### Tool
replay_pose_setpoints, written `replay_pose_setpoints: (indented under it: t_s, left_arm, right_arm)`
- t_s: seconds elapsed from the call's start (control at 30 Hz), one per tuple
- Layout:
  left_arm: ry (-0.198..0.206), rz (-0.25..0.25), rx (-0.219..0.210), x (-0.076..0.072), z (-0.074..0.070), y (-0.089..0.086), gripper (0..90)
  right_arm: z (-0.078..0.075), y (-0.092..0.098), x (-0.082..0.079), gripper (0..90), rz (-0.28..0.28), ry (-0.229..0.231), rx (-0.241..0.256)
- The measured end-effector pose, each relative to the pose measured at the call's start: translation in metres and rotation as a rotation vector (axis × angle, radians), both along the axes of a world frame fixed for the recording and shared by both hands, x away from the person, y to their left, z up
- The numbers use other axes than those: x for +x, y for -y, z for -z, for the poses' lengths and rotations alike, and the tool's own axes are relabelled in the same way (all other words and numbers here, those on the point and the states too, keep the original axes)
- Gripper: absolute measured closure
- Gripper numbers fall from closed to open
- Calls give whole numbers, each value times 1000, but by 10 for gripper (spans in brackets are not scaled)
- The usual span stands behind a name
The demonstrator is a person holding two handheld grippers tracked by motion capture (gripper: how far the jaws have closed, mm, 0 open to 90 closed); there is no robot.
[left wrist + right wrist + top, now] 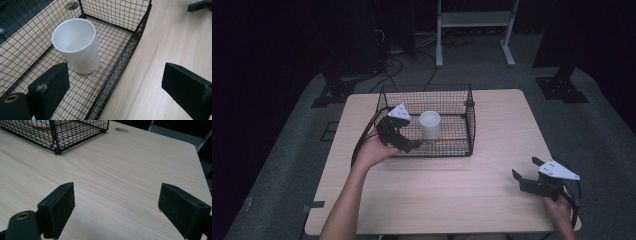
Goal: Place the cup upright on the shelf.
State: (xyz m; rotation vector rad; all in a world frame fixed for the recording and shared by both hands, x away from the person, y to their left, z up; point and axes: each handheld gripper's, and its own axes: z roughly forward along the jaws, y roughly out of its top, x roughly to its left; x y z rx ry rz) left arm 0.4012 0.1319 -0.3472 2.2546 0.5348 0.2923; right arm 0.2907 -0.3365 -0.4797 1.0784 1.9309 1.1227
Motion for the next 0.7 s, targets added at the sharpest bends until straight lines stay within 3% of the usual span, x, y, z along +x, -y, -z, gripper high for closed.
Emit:
replay_pose_setpoints:
  t_s: [0.13,0.7]
  left_arm:
    - [-6,-1,17,-5,3,-2,70]
    - [14,19,-11,-34,18,-4,71]
  right_arm:
    - [0,0,0,131,0,-1,0]
    - [0,0,0,131,4,-3,-4]
